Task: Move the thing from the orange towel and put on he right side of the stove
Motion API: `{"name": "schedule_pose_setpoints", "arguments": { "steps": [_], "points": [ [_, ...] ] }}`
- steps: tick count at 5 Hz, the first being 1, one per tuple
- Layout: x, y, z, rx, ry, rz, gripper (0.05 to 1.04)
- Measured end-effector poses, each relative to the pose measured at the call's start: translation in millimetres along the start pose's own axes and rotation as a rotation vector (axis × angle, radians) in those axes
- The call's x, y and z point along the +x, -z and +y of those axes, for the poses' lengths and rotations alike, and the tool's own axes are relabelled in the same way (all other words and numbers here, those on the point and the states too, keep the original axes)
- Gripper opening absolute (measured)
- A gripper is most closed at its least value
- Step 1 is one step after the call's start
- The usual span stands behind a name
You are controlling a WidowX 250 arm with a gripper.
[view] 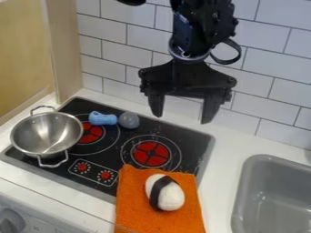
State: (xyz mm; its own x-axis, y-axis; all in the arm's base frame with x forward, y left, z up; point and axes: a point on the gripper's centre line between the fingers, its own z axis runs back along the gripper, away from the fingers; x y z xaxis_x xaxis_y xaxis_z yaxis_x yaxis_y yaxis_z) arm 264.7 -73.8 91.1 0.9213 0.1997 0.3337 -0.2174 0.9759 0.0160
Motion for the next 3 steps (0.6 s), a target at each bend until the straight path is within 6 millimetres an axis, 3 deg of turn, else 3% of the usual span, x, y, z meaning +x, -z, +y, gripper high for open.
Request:
{"name": "schedule_pose_setpoints", "arguments": {
  "steps": [1,3],
  "points": [
    [-12.5,8.7,5.6,0.027,0.002,0.041,0.999],
    [-30.3,-0.1,-0.5,0.103,-0.223,0.047,0.999]
  ]
}}
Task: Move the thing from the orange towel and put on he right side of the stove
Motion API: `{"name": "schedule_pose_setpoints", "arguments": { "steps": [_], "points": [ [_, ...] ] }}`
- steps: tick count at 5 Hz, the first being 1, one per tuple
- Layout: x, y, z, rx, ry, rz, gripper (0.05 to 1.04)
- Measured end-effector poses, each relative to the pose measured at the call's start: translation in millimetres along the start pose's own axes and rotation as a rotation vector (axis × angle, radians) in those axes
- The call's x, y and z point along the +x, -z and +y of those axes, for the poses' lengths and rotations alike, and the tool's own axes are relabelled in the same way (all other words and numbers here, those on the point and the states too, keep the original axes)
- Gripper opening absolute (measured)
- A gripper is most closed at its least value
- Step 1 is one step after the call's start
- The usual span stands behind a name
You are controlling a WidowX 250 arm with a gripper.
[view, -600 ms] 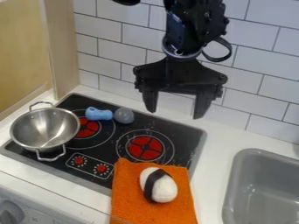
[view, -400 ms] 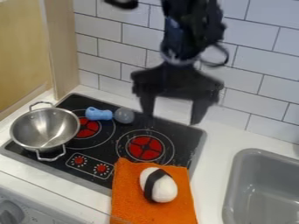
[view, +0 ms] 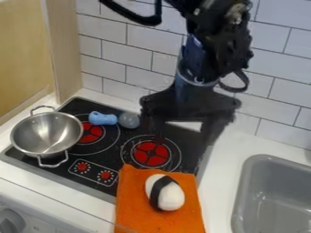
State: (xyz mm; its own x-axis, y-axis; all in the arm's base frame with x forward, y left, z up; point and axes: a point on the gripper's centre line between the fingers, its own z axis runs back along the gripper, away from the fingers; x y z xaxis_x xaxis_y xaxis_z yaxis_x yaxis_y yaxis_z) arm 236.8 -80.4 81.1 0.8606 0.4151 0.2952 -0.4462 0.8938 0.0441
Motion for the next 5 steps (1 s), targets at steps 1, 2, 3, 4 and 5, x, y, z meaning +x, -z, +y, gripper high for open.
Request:
{"name": "schedule_pose_setpoints", "arguments": {
  "steps": [1,2,3,4,5],
  "points": [
    [-14.7,-5.9,-3.2,0.037,-0.158,0.001,0.999],
    [-22.5,-5.4,-0.5,0.074,-0.280,0.027,0.999],
    [-26.8,-6.3,-0.8,0.094,-0.358,0.015,1.000],
    [-27.9,-0.3,-3.2,0.088,-0.381,0.015,0.999],
    [-35.6,11.3,0.9,0.104,-0.394,0.030,0.999]
  ]
}}
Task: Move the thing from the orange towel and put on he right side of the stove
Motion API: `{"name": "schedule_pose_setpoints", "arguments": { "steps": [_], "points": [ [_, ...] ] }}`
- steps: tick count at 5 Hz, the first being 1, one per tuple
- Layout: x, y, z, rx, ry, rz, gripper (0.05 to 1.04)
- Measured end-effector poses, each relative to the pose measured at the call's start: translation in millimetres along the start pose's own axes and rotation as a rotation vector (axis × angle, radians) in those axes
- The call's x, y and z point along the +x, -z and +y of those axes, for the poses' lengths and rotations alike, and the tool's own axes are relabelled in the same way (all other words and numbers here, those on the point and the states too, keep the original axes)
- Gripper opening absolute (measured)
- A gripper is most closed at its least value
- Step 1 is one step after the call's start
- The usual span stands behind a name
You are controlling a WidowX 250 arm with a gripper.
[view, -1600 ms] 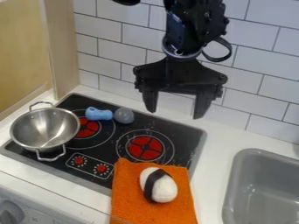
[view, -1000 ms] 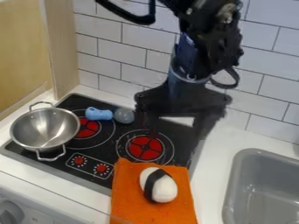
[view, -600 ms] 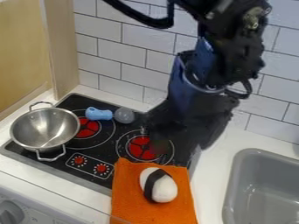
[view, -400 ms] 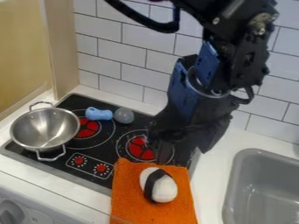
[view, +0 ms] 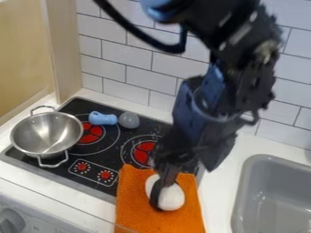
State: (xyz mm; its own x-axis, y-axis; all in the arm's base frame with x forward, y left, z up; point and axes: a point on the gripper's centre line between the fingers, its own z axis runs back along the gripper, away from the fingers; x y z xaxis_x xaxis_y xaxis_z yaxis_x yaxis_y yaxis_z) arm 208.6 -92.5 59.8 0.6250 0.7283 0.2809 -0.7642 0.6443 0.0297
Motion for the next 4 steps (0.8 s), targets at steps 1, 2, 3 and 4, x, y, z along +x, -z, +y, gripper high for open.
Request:
{"name": "schedule_pose_setpoints", "arguments": {
  "steps": [1,2,3,4],
  "points": [
    [-3.4,8.8,1.2,0.001,-0.012,0.009,1.000],
    [-6.7,23.5,8.3,-0.002,-0.024,0.022,0.999],
    [-8.7,33.9,7.6,0.016,-0.001,0.029,0.999],
    [-9.6,41.4,8.9,0.040,0.022,0.031,0.999]
  ]
}}
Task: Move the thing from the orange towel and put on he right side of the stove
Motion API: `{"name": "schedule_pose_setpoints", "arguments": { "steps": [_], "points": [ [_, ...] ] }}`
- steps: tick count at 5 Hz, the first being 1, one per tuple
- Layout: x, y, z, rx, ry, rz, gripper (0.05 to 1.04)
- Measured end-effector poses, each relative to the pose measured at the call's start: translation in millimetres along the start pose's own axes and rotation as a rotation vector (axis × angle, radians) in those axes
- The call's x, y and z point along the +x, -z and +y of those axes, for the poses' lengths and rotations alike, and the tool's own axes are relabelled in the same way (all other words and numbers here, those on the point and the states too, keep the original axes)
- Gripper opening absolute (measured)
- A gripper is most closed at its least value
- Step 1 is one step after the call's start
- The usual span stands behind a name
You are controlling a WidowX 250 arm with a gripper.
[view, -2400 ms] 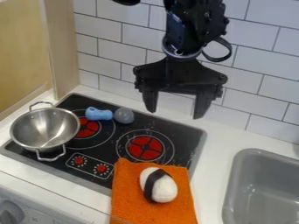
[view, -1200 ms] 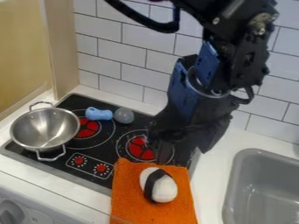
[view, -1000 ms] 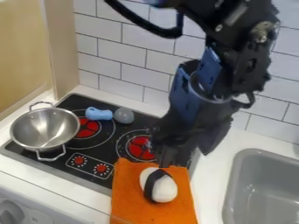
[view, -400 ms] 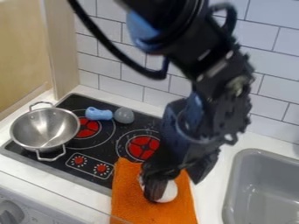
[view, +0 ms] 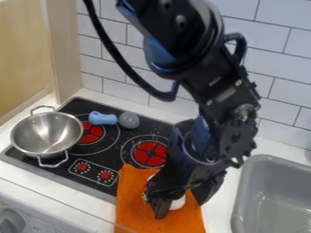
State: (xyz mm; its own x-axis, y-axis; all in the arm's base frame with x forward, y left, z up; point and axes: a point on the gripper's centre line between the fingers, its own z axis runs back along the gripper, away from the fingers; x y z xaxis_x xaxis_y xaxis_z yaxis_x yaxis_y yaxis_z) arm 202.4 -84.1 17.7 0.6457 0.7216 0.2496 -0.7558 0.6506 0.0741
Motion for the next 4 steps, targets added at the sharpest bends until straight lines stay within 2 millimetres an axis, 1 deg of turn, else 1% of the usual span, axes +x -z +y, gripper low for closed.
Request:
{"name": "schedule_pose_setpoints", "arguments": {
  "steps": [1,2,3,4],
  "points": [
    [0.3,5.8,-2.8,0.012,0.020,0.006,0.943],
    [0.1,6.5,-2.9,0.015,0.027,0.007,0.661],
    [-0.4,7.1,-3.2,0.012,0.040,0.009,0.523],
    [-0.2,5.8,-3.9,0.005,0.049,0.009,0.494]
  ]
}}
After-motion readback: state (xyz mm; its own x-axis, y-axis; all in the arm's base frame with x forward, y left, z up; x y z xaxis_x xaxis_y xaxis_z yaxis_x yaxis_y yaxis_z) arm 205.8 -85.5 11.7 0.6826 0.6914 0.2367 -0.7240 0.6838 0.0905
